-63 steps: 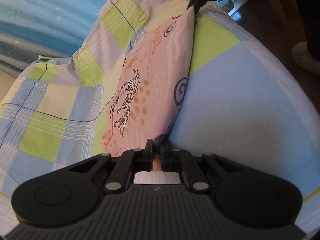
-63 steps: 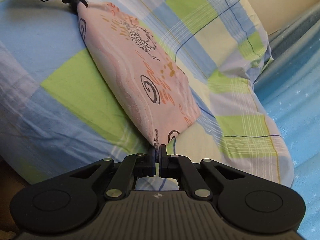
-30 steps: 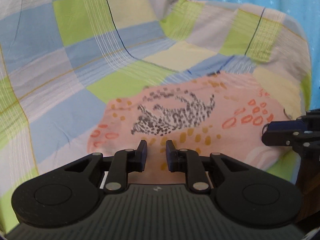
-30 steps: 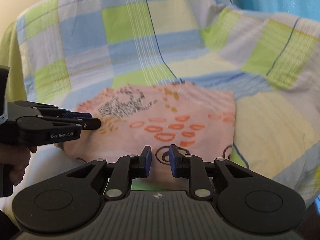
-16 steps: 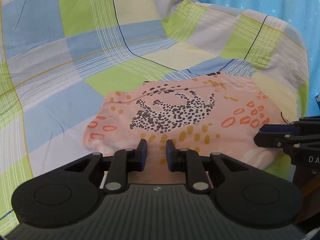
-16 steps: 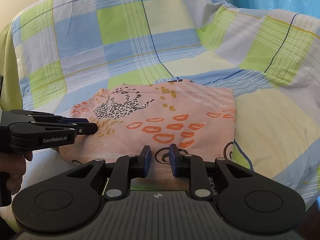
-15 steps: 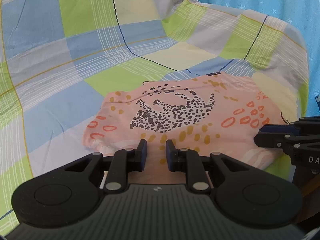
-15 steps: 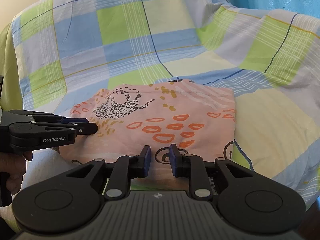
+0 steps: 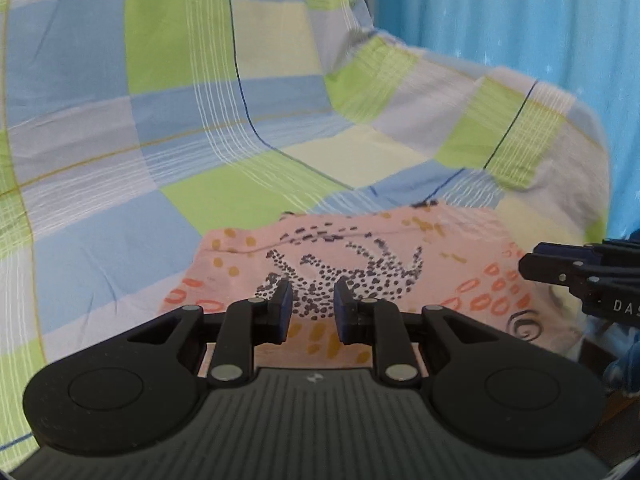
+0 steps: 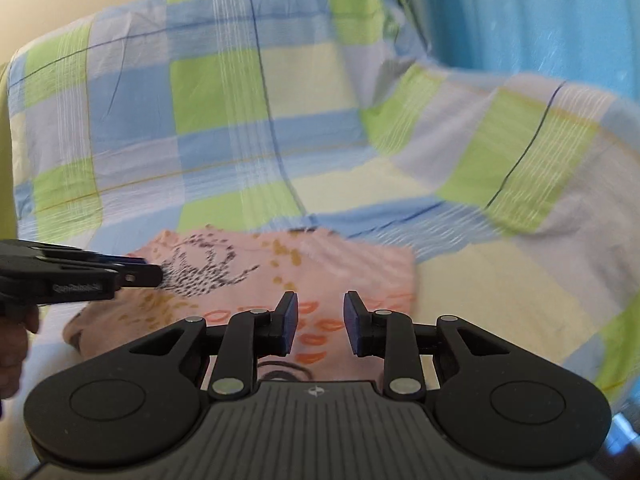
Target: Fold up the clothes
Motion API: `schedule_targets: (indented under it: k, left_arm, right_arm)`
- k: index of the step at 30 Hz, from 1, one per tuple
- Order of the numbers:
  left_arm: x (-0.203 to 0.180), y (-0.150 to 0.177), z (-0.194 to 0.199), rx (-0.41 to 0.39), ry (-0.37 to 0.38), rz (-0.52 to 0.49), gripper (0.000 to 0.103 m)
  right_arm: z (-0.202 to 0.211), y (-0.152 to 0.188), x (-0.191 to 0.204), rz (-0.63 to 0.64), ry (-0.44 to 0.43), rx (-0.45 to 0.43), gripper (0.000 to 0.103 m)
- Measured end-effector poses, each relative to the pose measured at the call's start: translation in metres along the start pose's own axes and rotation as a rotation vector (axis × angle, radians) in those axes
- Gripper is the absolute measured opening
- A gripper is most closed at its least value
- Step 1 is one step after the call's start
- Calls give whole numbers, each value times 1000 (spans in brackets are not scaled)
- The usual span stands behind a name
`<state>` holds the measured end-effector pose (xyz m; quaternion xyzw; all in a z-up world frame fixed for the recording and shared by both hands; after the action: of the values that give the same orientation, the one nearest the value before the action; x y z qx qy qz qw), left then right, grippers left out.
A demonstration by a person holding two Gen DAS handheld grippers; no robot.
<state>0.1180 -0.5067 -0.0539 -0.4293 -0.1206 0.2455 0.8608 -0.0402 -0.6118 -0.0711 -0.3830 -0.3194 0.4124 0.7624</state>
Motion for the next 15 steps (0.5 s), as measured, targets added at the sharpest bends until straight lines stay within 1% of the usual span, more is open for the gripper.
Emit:
schedule_targets:
  k: [2, 3, 5, 6, 7, 9, 10, 11, 12, 13, 15]
  left_arm:
    - [0, -1, -12, 26, -2, -18, 18]
    - [1, -2, -16, 37, -3, -26, 19]
    - [6, -2, -24, 45, -14, -26, 22]
    - [10, -1, -26, 43, -9, -16, 25]
    - [14, -1, -29, 38, 2, -5, 27]
    - [23, -3, -31, 29, 7, 27, 32]
    - [27, -5, -31, 20, 6, 45, 32]
    - [30, -7, -30, 7, 5, 57, 32]
    - [31, -8, -27, -2, 1, 57, 31]
    - [32, -10, -24, -12, -6, 45, 29]
    - [35, -12, -21, -22, -5, 41, 31]
  right_arm:
    - [-13, -5, 14, 92, -29, 9, 31]
    - [-23, -7, 22, 139, -57, 40, 32]
    - [-40, -4, 27, 156, -99, 104, 32]
    - [-47, -2, 28, 154, -112, 129, 31]
    - [-50, 0, 25, 150, -108, 134, 30]
    - [-51, -3, 16, 139, -74, 112, 23]
    - [-51, -6, 10, 129, -48, 98, 23]
    - [-48, -11, 2, 101, -22, 72, 27]
    - [-45, -15, -4, 73, -18, 47, 29]
    - [-41, -19, -10, 63, -12, 23, 31]
    - [-39, -23, -13, 77, -1, 8, 39]
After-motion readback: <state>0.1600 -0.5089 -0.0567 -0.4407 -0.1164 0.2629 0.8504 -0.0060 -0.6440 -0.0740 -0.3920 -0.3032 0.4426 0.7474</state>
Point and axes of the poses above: each gripper's, at about its wrist camera, not at the fingertips, and z roughly against the way its jaws point, x to its left, y to its underside, the point moved 4 cm from there along -z, roughly the way its jaws point
